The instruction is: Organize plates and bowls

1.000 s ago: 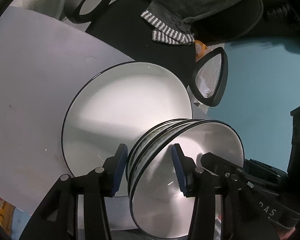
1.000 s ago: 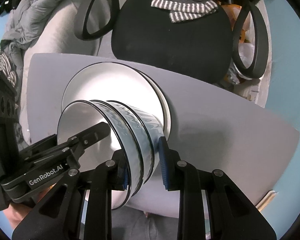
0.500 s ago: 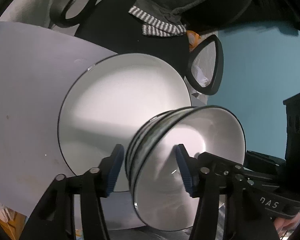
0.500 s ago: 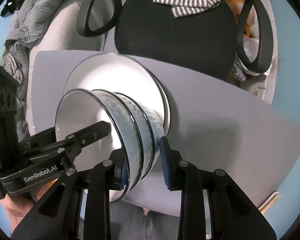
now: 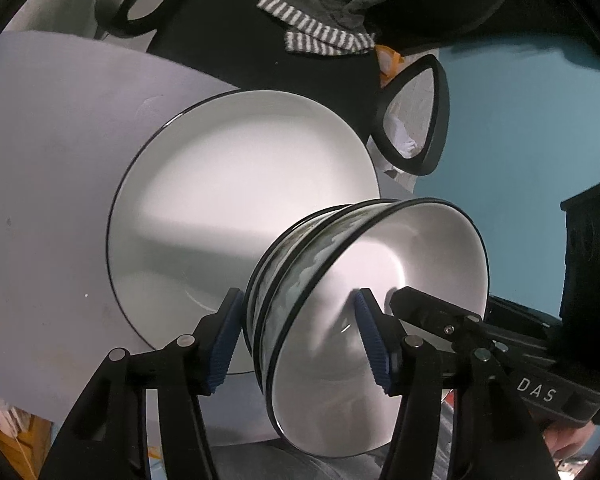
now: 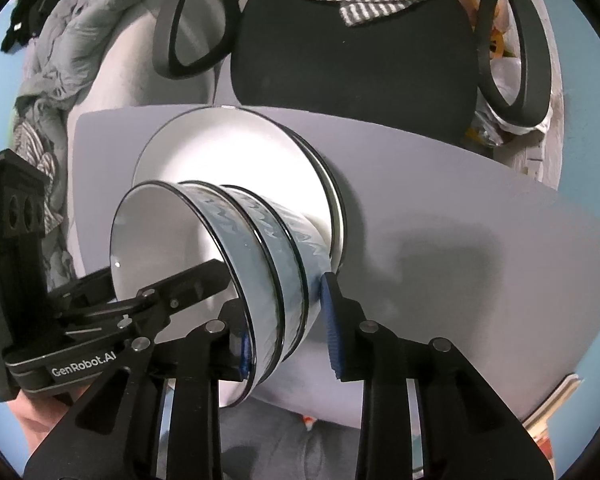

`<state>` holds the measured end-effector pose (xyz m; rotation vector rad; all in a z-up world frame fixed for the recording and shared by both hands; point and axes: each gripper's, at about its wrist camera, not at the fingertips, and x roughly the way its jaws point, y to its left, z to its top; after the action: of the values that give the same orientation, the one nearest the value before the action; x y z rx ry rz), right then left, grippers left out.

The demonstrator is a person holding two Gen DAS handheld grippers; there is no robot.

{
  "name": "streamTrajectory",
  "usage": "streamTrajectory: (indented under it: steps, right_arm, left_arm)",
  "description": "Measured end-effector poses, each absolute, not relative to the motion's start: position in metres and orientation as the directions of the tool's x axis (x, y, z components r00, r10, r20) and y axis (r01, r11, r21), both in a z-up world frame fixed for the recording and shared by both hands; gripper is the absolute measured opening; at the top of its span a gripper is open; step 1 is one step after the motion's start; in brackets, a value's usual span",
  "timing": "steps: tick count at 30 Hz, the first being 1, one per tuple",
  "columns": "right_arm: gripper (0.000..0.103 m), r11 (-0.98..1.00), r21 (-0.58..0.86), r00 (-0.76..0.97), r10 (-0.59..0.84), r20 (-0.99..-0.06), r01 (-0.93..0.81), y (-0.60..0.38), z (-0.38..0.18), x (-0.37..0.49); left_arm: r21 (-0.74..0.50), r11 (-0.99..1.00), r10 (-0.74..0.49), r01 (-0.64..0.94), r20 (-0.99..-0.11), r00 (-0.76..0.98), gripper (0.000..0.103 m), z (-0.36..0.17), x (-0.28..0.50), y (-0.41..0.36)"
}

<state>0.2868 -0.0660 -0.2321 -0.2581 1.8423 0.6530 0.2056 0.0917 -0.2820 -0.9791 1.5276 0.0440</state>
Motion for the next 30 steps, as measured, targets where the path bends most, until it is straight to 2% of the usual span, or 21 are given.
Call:
streamTrajectory:
  steps: [2,3,7,22,30]
  right_arm:
    - [0.025,0.826,0.303,-0.361,0.131,-0.923,-0.475,-0.066,-0.233,0.285]
    - [0.021,0.831,0.294,-0.360,0.123,-0.925,-0.472,-0.066,-0.234,0.283]
    - [0.019,0.850,0.285,-0.362,0.122,-0.924,-0.442,-0.070,-0.241,0.280]
    - [0.018,0.840,0.278,-0.319,0.134,-0.938,-0.465,-0.052,-0.240,0.275]
    - [0.018,0.832,0.249,-0.282,0.117,-0.952,-0.496,-0.054,-0.239,0.278]
  left_arm:
    - [-0.483,0.656,-0.517,-0.580,-0.847,0.121,0.049,-0.279,0.202,0.093]
    - [-0.475,0.664,-0.508,-0.578,-0.853,0.117,0.047,-0.279,0.201,0.093]
    - [-0.462,0.653,-0.501,-0.601,-0.858,0.116,0.041,-0.280,0.192,0.098]
    - [-0.444,0.657,-0.463,-0.609,-0.875,0.138,0.041,-0.278,0.179,0.115]
    - [-0.440,0.708,-0.441,-0.552,-0.886,0.141,0.038,-0.271,0.180,0.105]
